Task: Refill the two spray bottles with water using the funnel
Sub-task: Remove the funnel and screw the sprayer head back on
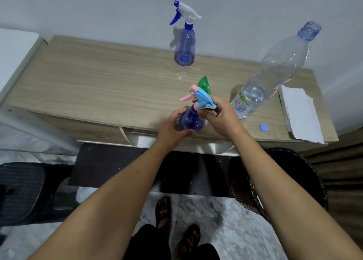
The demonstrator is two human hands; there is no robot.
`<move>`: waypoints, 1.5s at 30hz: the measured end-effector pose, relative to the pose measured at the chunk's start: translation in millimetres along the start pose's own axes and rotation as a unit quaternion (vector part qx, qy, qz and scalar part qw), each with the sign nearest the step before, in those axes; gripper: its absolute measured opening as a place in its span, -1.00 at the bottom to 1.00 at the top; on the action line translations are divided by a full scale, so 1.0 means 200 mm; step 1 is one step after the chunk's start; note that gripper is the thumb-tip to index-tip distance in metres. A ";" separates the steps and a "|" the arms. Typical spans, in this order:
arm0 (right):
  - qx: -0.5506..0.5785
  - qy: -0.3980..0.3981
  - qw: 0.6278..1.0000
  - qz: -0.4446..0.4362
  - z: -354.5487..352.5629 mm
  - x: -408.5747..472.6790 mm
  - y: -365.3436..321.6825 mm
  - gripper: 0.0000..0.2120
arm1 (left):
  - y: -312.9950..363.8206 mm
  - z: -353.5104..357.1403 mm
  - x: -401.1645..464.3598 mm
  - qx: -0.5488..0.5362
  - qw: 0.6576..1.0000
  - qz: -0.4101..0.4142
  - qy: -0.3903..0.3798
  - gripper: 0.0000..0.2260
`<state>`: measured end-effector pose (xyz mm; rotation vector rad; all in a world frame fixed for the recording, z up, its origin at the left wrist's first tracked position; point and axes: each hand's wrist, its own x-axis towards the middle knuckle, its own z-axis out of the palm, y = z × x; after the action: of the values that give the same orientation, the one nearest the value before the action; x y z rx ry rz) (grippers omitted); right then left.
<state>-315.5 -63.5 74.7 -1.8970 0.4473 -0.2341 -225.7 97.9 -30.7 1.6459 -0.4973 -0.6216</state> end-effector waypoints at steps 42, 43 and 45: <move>-0.241 -0.041 0.970 -0.011 -0.06 0.12 -0.06 -0.52 | 0.00 -0.02 -0.01 0.051 0.998 0.033 0.000 -0.12; -0.222 -0.035 0.974 -0.009 -0.06 0.11 -0.06 -0.51 | 0.00 -0.02 -0.01 0.049 0.998 0.033 -0.001 -0.11; -0.167 -0.029 0.985 -0.016 -0.05 0.08 -0.04 -0.55 | 0.00 -0.02 -0.01 0.050 0.998 0.031 -0.002 -0.11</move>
<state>-302.7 -76.3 85.0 -2.2336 0.4364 -0.1296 -224.1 102.6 -30.0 1.7166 -0.5878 -0.5614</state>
